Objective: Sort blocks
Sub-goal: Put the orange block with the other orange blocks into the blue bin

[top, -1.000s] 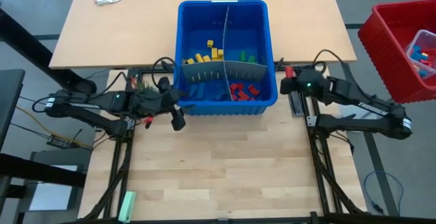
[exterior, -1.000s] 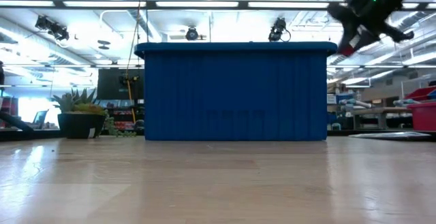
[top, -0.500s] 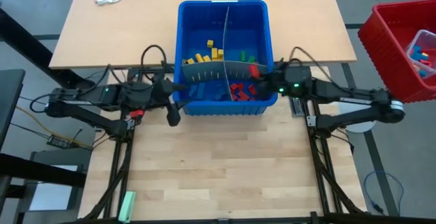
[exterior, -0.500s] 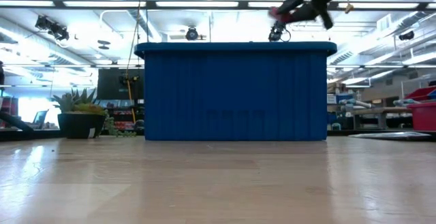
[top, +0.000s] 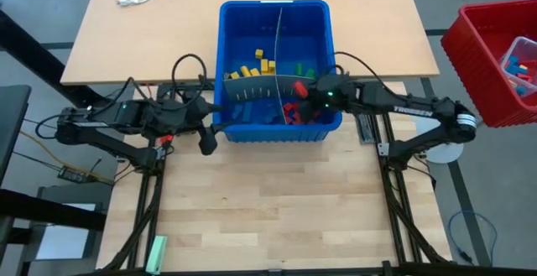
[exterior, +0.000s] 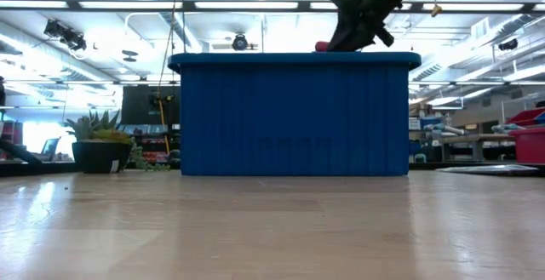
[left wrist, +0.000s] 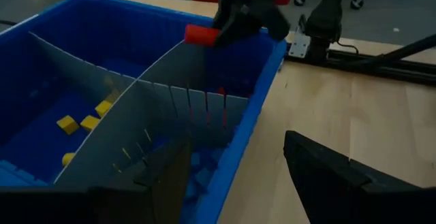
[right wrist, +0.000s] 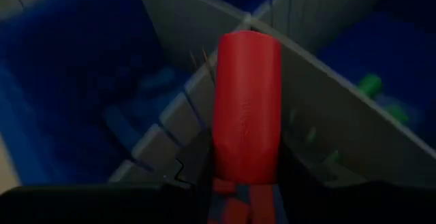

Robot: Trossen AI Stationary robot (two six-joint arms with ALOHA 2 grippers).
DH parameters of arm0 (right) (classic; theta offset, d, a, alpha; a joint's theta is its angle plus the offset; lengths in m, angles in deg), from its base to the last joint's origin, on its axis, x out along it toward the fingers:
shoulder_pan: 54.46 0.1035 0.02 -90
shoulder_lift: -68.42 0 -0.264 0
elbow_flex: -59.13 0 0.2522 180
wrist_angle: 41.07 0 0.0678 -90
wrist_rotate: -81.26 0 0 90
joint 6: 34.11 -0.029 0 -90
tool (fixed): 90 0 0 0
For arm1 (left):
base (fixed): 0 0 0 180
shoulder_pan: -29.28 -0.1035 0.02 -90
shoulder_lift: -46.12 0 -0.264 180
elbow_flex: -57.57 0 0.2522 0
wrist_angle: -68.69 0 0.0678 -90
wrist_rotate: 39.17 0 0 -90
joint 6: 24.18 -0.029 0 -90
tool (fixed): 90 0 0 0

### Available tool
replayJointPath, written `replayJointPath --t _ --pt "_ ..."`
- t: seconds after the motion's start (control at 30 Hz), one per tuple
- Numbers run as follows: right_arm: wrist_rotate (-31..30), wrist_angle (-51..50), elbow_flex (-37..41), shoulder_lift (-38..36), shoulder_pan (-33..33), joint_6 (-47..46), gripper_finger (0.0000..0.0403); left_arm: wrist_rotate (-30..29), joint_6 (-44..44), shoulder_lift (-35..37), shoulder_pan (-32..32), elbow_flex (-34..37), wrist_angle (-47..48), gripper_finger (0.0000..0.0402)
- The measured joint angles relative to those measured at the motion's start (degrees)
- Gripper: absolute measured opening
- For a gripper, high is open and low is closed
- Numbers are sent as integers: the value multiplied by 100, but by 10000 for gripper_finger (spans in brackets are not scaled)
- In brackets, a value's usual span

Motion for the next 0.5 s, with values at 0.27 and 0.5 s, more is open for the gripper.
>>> replayJointPath --t 0.27,0.5 --pt "147 -830 -655 543 -56 -35 165 11 2 -21 1 4 44 243" --pt "119 -793 -692 336 -75 7 236 22 111 -23 -1 4 221 243"
